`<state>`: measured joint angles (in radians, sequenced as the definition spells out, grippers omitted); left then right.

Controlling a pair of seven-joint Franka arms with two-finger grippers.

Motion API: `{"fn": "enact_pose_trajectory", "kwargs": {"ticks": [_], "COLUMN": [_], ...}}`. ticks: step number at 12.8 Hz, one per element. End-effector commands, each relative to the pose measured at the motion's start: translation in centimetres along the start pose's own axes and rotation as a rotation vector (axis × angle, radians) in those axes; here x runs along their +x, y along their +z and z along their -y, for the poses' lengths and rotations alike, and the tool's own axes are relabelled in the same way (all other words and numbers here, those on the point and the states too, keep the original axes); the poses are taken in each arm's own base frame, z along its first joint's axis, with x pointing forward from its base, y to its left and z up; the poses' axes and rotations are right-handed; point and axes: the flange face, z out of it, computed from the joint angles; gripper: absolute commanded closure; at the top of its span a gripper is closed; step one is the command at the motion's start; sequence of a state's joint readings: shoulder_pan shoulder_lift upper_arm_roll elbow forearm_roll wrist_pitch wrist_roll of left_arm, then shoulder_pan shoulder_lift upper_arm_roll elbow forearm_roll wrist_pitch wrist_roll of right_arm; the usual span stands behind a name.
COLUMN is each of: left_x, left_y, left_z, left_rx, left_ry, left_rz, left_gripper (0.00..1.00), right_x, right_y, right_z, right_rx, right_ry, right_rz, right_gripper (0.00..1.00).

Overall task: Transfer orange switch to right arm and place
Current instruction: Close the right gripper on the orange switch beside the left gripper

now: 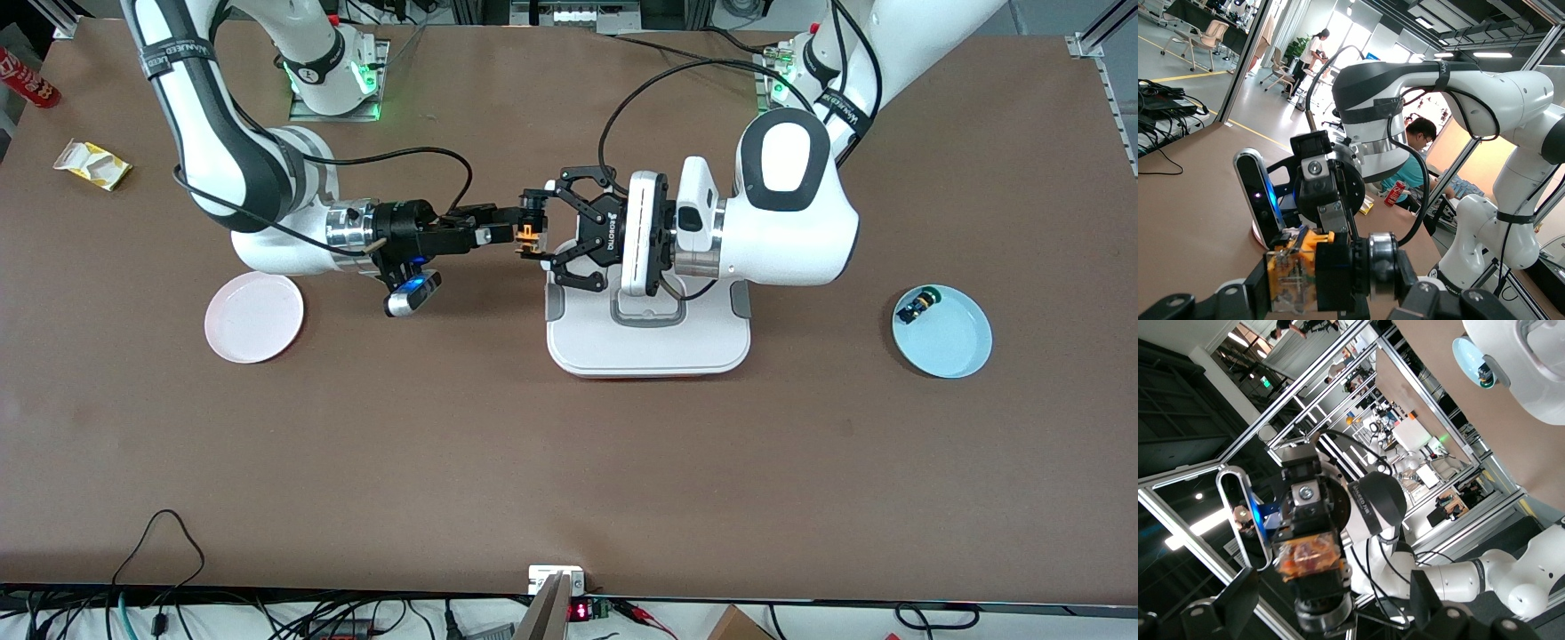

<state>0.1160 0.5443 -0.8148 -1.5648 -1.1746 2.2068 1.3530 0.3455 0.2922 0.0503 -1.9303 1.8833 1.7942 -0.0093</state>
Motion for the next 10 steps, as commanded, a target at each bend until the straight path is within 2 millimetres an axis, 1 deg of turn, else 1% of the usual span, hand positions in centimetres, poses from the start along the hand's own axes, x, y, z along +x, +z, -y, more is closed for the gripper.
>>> {"fn": "enact_pose_trajectory", "kwargs": {"ticks": [1, 5, 7, 9, 10], "left_x": [0.1, 0.1, 0.1, 0.1, 0.1], "left_y": [-0.3, -0.3, -0.2, -0.2, -0.3], "left_z": [-0.6, -0.7, -0.7, -0.7, -0.6], "left_rx": [-0.001, 0.0, -0.002, -0.002, -0.001], "left_ry": [0.011, 0.012, 0.011, 0.011, 0.011], "left_rz": [-0.019, -0.018, -0.018, -0.018, -0.019], "left_gripper": [0.94, 0.94, 0.94, 0.94, 0.94], "right_x": [-0.3, -0.4, -0.4, -0.8, -0.7], "right_y": [0.8, 1.1, 1.2, 2.3, 2.3], "right_z": [0.6, 0.8, 1.0, 0.6, 0.6], "right_rx": [0.014, 0.013, 0.043, 0.042, 0.04], "right_ry": [0.005, 0.0, 0.008, 0.013, 0.012], "right_rz": [-0.01, -0.01, -0.01, 0.004, -0.005], "right_gripper": [0.0, 0.0, 0.0, 0.0, 0.0]}}
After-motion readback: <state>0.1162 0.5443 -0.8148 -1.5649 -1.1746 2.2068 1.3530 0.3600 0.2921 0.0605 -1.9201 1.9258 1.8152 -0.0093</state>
